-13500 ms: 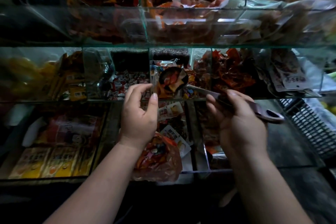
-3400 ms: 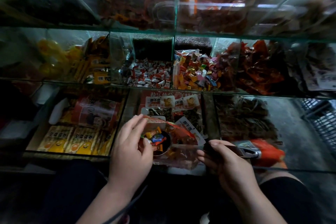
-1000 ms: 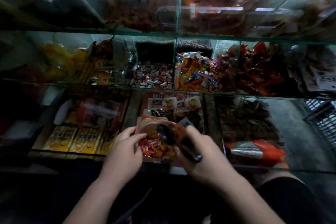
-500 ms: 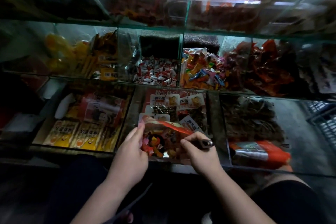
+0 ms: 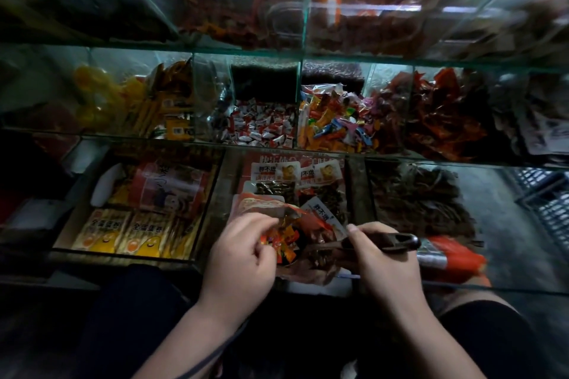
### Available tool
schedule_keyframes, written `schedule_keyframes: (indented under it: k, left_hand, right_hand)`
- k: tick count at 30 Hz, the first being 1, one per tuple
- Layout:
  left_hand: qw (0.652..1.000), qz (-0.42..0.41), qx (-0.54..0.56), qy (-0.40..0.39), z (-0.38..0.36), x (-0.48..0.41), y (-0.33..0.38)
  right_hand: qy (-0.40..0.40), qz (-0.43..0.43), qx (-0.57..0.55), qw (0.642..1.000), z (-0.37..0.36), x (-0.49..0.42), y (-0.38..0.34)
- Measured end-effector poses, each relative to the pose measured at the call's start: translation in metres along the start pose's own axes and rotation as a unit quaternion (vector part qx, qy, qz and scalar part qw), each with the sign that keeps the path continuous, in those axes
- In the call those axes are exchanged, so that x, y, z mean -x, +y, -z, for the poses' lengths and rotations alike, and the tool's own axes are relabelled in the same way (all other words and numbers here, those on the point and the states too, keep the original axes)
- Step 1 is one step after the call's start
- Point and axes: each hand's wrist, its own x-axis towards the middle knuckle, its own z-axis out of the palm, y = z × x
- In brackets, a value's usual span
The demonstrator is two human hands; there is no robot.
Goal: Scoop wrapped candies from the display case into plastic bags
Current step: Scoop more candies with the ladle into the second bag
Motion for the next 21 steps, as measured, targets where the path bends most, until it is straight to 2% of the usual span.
schedule_keyframes:
  k: [3,6,9,12,17,21]
  left_hand:
    - [0.989,0.090,-0.031,-0.113,-0.021,-0.008,-0.004]
    - [0.961,0.167,-0.091,-0.203,-0.043,-0.020,-0.017]
    - [0.941,0.193,-0.128,-0.248,-0.059,-0.028,-0.026]
    - [0.952,0.173,-0.145,-0.208,-0.064,-0.029,-0.028]
    - [0.980,0.121,-0.116,-0.109,-0.059,-0.018,-0.023]
    - [0.995,0.035,-0.086,-0.026,-0.050,-0.022,-0.012]
  right_hand:
    - [-0.002,-0.021,-0.064,0.998,0.015,0.002,-0.001]
    - [-0.002,-0.046,-0.150,0.988,0.028,0.008,-0.003]
    - [-0.020,-0.067,-0.216,0.974,0.036,0.015,-0.011]
    - [-0.044,-0.070,-0.281,0.956,0.044,0.023,-0.022]
    - [-0.104,-0.072,-0.319,0.939,0.053,0.033,-0.035]
    - [-0.093,-0.065,-0.341,0.933,0.054,0.037,-0.044]
